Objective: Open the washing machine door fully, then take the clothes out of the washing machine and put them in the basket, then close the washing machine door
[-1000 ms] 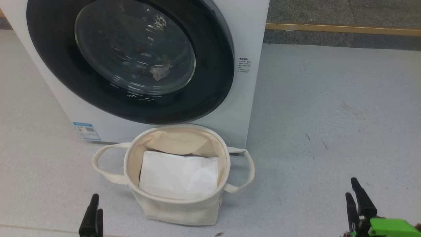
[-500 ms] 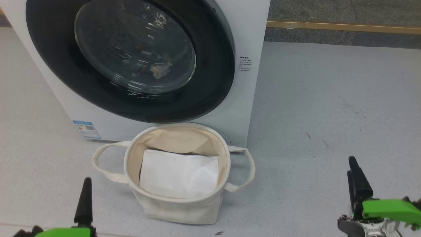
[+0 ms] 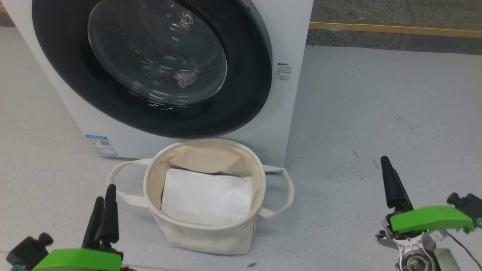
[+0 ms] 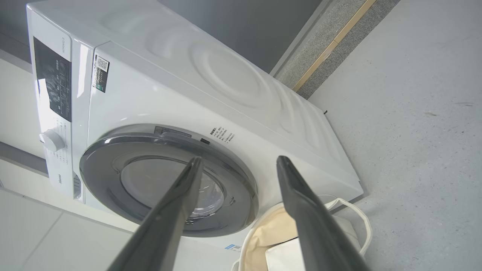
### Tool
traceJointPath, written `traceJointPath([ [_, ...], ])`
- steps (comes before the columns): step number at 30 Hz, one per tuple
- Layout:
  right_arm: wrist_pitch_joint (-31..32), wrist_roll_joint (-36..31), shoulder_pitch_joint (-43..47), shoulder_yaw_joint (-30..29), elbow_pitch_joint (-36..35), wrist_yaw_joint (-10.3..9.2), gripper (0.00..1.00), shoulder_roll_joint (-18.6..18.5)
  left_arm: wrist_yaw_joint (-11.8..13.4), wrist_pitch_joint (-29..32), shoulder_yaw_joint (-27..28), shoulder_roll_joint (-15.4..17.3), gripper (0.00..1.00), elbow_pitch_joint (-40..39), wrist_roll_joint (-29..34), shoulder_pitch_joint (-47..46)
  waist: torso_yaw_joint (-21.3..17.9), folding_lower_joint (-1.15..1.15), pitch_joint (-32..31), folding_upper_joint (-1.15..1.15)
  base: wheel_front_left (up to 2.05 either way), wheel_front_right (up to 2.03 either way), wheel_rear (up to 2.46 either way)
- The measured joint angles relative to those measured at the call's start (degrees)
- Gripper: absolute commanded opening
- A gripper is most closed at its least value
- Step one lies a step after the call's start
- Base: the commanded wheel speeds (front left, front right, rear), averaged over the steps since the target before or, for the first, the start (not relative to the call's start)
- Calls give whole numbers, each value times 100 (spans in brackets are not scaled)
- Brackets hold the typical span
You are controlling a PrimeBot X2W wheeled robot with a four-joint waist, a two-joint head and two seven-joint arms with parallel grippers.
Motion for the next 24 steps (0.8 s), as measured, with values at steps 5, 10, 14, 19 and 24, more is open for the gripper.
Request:
traceJointPath([
  [5, -83, -560, -11, 91, -58, 0, 100, -1, 11, -76, -204, 121, 100, -87, 510, 0, 25, 0, 29, 0, 0, 0, 0],
  [10, -147, -1049, -99, 198, -100, 0, 100, -3, 104, -168, -357, 215, 100, -132, 927, 0, 40, 0, 55, 0, 0, 0, 0],
  [14, -192, -1311, -147, 240, -103, 0, 100, -5, 155, -214, -424, 261, 100, -155, 1145, 0, 45, 0, 72, 0, 0, 0, 0],
  [19, -260, -1753, -206, 323, -99, 0, 100, -11, 204, -297, -586, 358, 100, -149, 1546, 0, 50, 0, 98, 0, 0, 0, 0],
  [24, -300, -2230, -243, 393, -67, 0, 100, -13, 263, -354, -764, 455, 100, -88, 1958, -2, 60, 0, 120, 0, 0, 0, 0],
])
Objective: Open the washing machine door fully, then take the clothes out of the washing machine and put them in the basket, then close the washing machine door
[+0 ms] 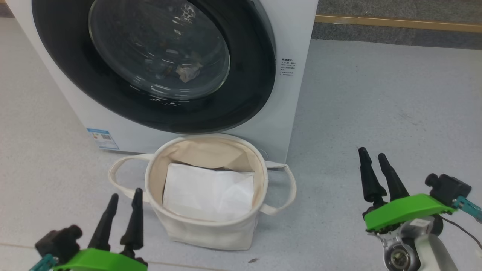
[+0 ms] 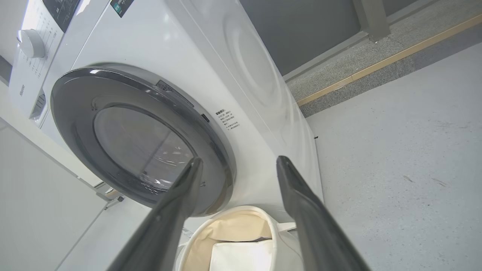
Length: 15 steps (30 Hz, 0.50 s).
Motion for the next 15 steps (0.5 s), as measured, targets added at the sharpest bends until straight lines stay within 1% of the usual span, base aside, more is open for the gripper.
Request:
traceJointPath([
  [5, -3, -475, -85, 35, 71, 0, 100, -4, 0, -96, -211, 37, 100, 134, 299, -1, 19, 0, -1, 0, 0, 0, 0],
  [15, -129, -1308, -98, 205, 270, 0, 100, -15, 143, -250, -445, 81, 100, 334, 915, -10, 54, 0, -9, 0, 0, 0, 0],
])
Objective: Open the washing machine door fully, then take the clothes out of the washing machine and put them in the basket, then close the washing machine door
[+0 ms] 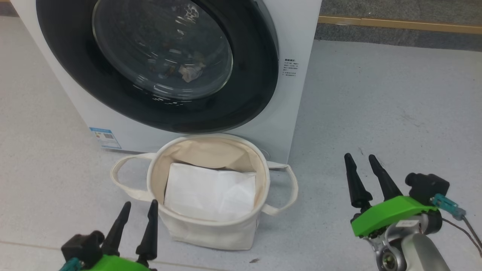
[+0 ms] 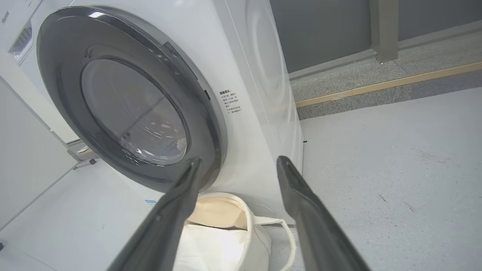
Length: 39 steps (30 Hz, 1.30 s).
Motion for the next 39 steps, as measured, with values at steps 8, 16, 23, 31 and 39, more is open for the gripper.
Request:
traceJointPath([
  [8, -125, -804, -135, 60, 96, 0, 100, -5, 134, -152, -196, 70, 100, 247, 661, -74, 13, 0, 31, 0, 0, 0, 0],
  [16, -282, -1336, -202, 131, 97, 0, 100, -10, 263, -291, -365, 105, 100, 244, 1172, -143, 35, 0, 130, 0, 0, 0, 0],
  [23, -403, -1113, -337, 274, 119, 0, 100, -20, 272, -397, -346, 23, 100, 339, 1204, -215, 65, 0, 250, 0, 0, 0, 0],
  [31, -583, -1334, -448, 291, 225, 0, 100, -25, 386, -516, -345, 9, 100, 466, 1547, -283, 65, 0, 343, 0, 0, 0, 0],
  [39, -747, -1778, -619, 352, 278, 0, 100, -30, 404, -656, -441, 27, 100, 433, 1953, -376, 55, 0, 398, 0, 0, 0, 0],
])
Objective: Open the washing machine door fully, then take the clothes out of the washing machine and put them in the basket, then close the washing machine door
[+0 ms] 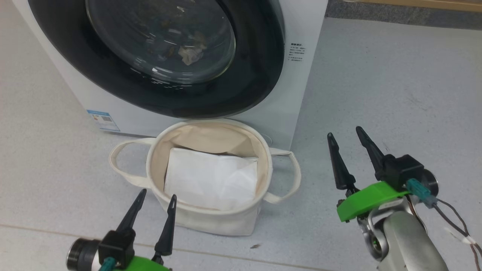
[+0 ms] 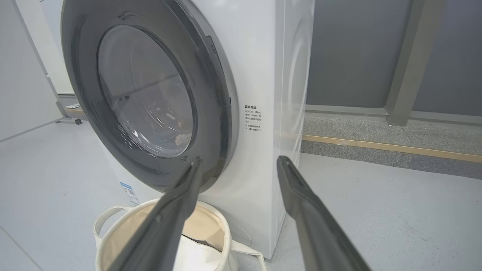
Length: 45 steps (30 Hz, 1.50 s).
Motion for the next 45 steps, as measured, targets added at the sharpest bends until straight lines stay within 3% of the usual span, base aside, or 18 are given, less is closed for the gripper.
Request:
traceJointPath([
  [8, -75, -193, -85, 34, 64, 0, 100, -4, -2, -49, -8, -16, 100, -74, 19, -10, -7, 0, 15, 0, 0, 0, 0],
  [15, -63, 516, -83, 40, 211, 0, 100, -7, -9, -49, -2, -14, 100, -71, -80, -10, -14, 0, 23, 0, 0, 0, 0],
  [23, -58, 675, -101, 33, 300, 0, 98, -12, -9, -49, -18, -10, 100, -67, -80, -19, -12, 0, 115, 0, 0, 0, 0],
  [24, -62, 712, -109, 32, 303, 0, 9, -13, -9, -49, -20, -9, 100, -67, -80, -23, -10, 0, 130, 0, 0, 0, 0],
  [25, -68, 744, -122, 31, 302, 0, 0, -13, -9, -49, -23, -9, 100, -67, -80, -29, -8, 0, 145, 0, 0, 0, 0],
  [31, -129, 961, -204, 24, 253, 0, 0, -15, -4, -49, -42, -5, 100, -66, -80, -105, 9, 0, 223, 0, 0, 0, 0],
  [34, -134, 1724, -204, 52, 252, 0, 0, -19, -2, -49, -58, -3, 100, -66, -80, -106, 19, 0, 265, 0, 0, 0, 0],
  [41, 142, 4946, -644, -5, 690, 0, 0, -30, 9, -49, -116, -1, 100, -68, -80, -192, 33, 0, 423, 0, 0, 0, 0],
  [45, 578, 6255, -1331, -25, 979, 0, 0, -43, 33, -49, -171, 0, 100, -69, -79, -286, 25, 0, 601, 0, 0, 0, 0],
])
